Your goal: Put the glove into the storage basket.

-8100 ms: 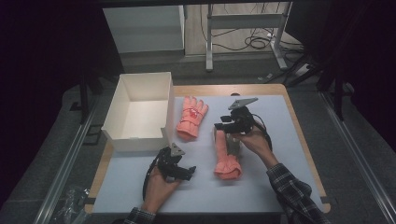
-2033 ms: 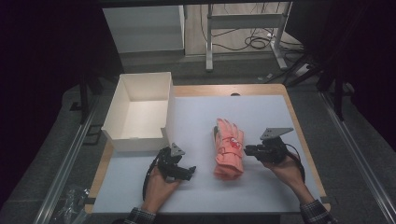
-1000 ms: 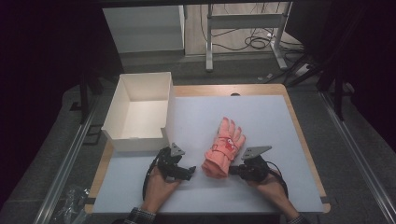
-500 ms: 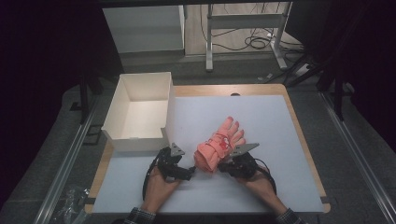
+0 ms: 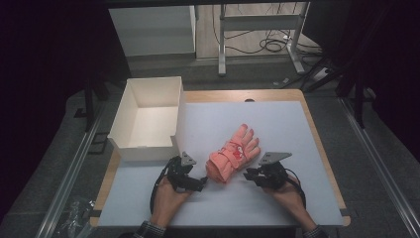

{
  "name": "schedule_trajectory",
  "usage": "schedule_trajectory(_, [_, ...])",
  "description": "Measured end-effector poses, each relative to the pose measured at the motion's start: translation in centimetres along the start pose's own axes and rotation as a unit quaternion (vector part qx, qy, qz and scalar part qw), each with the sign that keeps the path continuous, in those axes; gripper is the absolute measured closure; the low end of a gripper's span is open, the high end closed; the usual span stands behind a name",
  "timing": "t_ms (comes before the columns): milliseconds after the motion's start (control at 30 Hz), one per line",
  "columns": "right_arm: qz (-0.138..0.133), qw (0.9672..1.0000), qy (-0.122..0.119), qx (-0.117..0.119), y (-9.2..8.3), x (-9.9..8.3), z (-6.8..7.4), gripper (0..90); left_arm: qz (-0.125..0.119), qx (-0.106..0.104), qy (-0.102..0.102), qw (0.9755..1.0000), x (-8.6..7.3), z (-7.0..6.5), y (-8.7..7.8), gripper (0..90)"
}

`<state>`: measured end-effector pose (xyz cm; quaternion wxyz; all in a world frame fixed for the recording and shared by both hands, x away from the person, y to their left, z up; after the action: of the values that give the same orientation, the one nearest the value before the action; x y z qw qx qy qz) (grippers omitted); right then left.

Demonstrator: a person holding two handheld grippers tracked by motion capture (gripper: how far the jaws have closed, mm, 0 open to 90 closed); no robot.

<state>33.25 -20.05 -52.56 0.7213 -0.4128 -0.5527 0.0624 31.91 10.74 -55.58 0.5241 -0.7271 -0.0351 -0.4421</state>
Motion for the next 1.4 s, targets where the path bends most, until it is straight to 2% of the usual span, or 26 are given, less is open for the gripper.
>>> schedule_trajectory(333, [-0.004, 0.9977, 0.019, -0.065, -2.3, -2.0, -2.3, 54.2, -0.003, -0.001, -0.003, 1.0, 0.0, 0.0, 0.0, 1.3])
schedule_trajectory(433, [-0.002, 0.9953, 0.016, -0.096, -2.7, -2.5, -3.0, 47.8, -0.004, -0.001, -0.003, 1.0, 0.0, 0.0, 0.0, 1.3])
schedule_trajectory(667, [0.003, 0.9897, 0.021, -0.142, -3.5, -3.5, -4.6, 31.4, -0.007, -0.009, -0.002, 0.9999, 0.0, -0.1, 0.0, 0.5])
schedule_trajectory(733, [0.018, 0.9887, 0.032, -0.145, -3.2, -3.9, -5.0, 26.0, -0.006, -0.017, 0.007, 0.9998, 0.0, -0.1, 0.0, 0.7])
schedule_trajectory(800, [0.019, 0.9889, 0.049, -0.139, -3.2, -3.9, -5.4, 23.6, -0.008, -0.025, 0.009, 0.9996, 0.0, -0.1, -0.1, 1.1])
schedule_trajectory(867, [0.02, 0.9886, 0.044, -0.142, -3.2, -3.9, -5.3, 21.4, -0.009, -0.027, 0.008, 0.9996, 0.0, 0.0, -0.1, 1.3])
schedule_trajectory(900, [0.023, 0.987, 0.049, -0.151, -3.1, -3.9, -5.3, 17.0, -0.01, -0.039, 0.005, 0.9992, 0.0, 0.1, -0.2, 1.5])
schedule_trajectory(1000, [0.021, 0.9867, 0.058, -0.15, -3.1, -3.9, -5.4, 16.7, -0.014, -0.051, 0.002, 0.9986, 0.1, 0.0, -0.6, 1.5])
schedule_trajectory(1133, [0.021, 0.9867, 0.057, -0.151, -3.0, -4.0, -5.4, 16.7, -0.016, -0.061, 0.014, 0.9979, 0.8, -0.3, -1.9, 1.4])
schedule_trajectory(1300, [0.022, 0.9866, 0.057, -0.151, -3.0, -4.0, -5.4, 16.7, -0.022, -0.075, 0.017, 0.9968, 1.5, -0.8, -3.4, 1.1])
schedule_trajectory(1400, [0.021, 0.9866, 0.057, -0.151, -3.0, -4.0, -5.4, 16.7, -0.016, -0.083, 0.019, 0.9963, 2.2, -1.0, -4.1, 0.8])
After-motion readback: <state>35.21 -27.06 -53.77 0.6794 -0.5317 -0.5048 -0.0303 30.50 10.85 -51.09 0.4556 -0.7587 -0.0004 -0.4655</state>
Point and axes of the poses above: each handheld gripper's, and its own axes: y roughly forward along the jaws, x roughly out of its top, z roughly to its left, the point moved 1 cm from there along y, roughly forward along the jaws, and after that the axes turned 2 degrees about -y, right-handed, at the moved point
